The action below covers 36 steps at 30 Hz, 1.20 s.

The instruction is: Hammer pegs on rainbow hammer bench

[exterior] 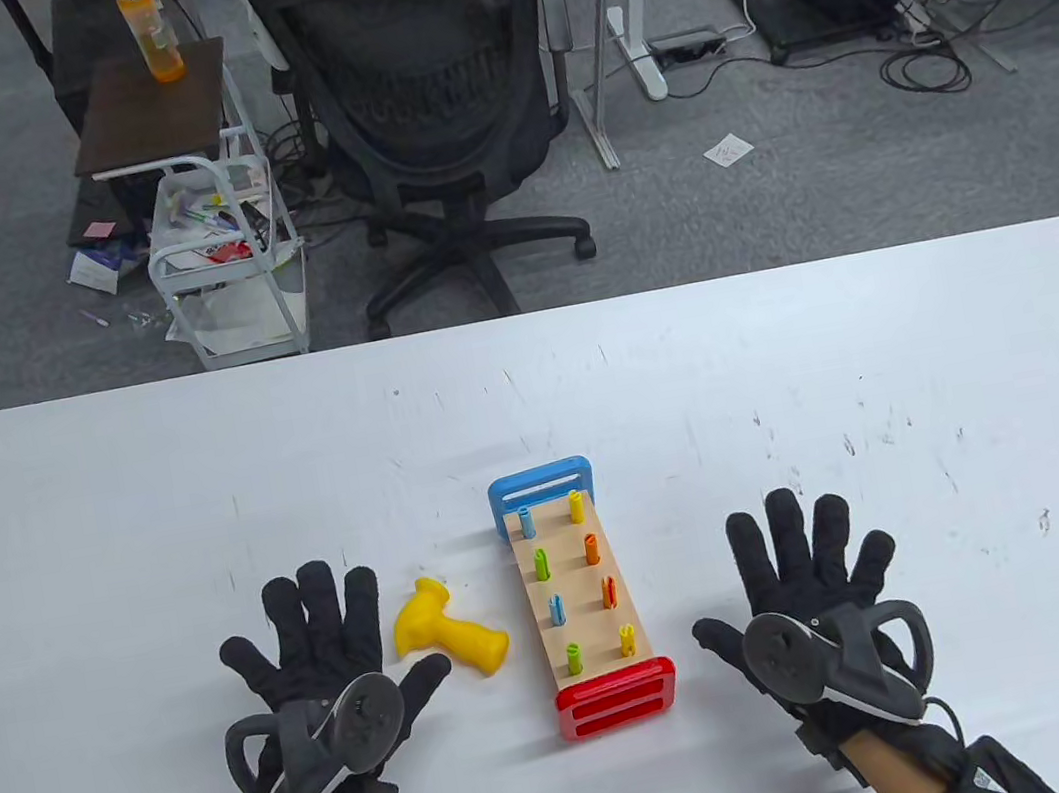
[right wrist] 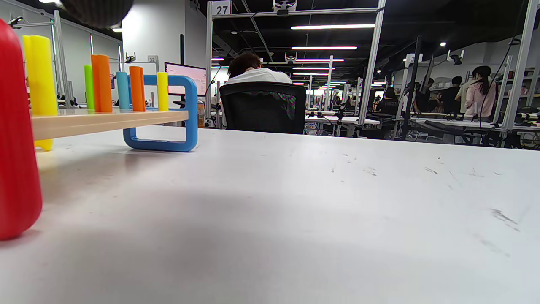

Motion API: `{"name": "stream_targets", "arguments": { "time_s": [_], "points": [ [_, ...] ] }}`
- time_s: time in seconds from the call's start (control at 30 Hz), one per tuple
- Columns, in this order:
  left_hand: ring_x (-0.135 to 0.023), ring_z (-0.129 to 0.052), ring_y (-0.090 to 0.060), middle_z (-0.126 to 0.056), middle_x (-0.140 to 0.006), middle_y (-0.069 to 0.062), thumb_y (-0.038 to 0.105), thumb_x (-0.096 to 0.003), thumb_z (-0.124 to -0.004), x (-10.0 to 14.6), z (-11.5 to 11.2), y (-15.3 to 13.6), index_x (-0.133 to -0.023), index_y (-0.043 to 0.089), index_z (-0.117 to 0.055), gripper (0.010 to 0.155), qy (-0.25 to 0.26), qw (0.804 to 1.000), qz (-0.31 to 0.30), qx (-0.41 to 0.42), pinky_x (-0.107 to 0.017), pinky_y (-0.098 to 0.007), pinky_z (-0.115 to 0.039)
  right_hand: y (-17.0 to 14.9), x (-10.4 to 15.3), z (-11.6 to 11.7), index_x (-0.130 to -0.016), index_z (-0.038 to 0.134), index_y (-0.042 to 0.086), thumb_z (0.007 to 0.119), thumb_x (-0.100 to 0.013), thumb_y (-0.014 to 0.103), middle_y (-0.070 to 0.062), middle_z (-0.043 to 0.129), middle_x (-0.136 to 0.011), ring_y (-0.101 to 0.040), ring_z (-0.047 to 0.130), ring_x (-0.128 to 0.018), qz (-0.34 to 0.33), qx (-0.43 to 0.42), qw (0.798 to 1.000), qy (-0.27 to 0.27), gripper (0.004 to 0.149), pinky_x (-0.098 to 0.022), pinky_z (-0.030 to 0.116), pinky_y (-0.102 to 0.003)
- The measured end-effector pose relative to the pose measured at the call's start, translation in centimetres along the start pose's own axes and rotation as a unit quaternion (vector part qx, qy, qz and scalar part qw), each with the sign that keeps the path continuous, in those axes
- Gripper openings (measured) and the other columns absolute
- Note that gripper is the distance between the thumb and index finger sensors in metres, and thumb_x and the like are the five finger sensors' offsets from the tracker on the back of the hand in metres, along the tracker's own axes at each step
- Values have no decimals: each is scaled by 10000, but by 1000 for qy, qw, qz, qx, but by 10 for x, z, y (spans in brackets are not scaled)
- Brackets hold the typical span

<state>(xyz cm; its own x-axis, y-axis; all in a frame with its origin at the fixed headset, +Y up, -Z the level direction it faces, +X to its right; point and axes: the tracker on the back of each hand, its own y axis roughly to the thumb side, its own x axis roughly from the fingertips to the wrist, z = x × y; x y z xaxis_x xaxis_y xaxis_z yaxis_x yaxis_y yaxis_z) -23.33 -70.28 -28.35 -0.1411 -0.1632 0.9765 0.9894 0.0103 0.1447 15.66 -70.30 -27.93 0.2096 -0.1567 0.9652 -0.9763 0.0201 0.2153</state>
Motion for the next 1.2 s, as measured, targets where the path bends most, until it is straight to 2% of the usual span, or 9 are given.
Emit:
{"name": "stream_targets", "arguments": {
  "time_s": [1.2],
  "points": [
    [-1128, -124, -552, -99, -1241, -232, 798, -492, -507, -2, -3, 1, -1190, 238, -123, 973, -18, 1000, 10, -6, -637, -854, -173, -1, 3, -2, -1133, 19, 64, 555, -604, 621, -346, -54, -1152, -724, 10, -949, 1, -10, 1000, 17, 936, -511, 84, -848]
  ]
}}
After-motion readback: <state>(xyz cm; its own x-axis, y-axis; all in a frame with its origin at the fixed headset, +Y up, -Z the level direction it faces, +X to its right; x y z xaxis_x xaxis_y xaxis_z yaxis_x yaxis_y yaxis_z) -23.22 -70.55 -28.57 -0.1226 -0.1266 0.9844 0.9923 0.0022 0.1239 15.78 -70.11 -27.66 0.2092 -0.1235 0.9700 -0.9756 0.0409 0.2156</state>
